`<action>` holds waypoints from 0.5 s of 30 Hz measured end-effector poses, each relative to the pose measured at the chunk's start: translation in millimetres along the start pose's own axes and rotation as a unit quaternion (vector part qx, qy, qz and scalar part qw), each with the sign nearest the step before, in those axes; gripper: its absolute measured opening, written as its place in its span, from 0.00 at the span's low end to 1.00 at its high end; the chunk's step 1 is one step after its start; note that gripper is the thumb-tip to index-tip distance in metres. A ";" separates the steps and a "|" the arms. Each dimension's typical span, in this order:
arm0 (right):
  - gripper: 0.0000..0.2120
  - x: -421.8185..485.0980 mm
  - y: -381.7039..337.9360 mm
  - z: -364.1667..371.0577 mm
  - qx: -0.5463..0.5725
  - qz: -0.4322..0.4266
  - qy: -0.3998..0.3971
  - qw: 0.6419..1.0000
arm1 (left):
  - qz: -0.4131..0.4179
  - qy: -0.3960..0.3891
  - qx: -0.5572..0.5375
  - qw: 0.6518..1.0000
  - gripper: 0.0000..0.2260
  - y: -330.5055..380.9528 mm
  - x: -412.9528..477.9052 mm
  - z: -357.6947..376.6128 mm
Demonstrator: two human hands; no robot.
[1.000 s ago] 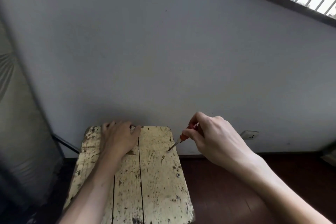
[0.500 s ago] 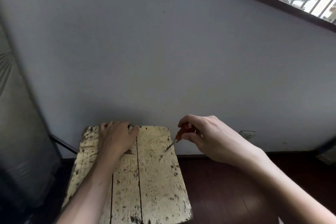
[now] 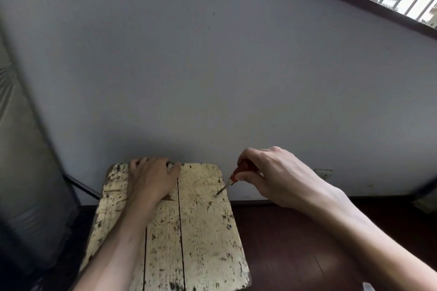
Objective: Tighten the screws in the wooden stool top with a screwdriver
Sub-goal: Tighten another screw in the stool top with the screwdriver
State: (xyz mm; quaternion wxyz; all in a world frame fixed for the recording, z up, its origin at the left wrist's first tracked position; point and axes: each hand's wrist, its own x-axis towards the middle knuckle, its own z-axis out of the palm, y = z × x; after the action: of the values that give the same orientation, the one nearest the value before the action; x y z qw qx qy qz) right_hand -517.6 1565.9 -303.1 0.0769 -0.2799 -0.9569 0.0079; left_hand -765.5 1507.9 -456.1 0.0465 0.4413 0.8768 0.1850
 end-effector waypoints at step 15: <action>0.13 1.0 -3.3 -5.4 0.009 -0.001 -0.032 0.999 | -0.004 0.010 -0.011 1.000 0.20 -1.6 -0.2 1.7</action>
State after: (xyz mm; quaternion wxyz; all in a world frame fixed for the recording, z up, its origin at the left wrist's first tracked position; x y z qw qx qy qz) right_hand -519.4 1563.5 -297.3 0.0488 -0.2780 -0.9590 0.0257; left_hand -766.1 1507.4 -458.3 0.0431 0.4357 0.8769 0.1986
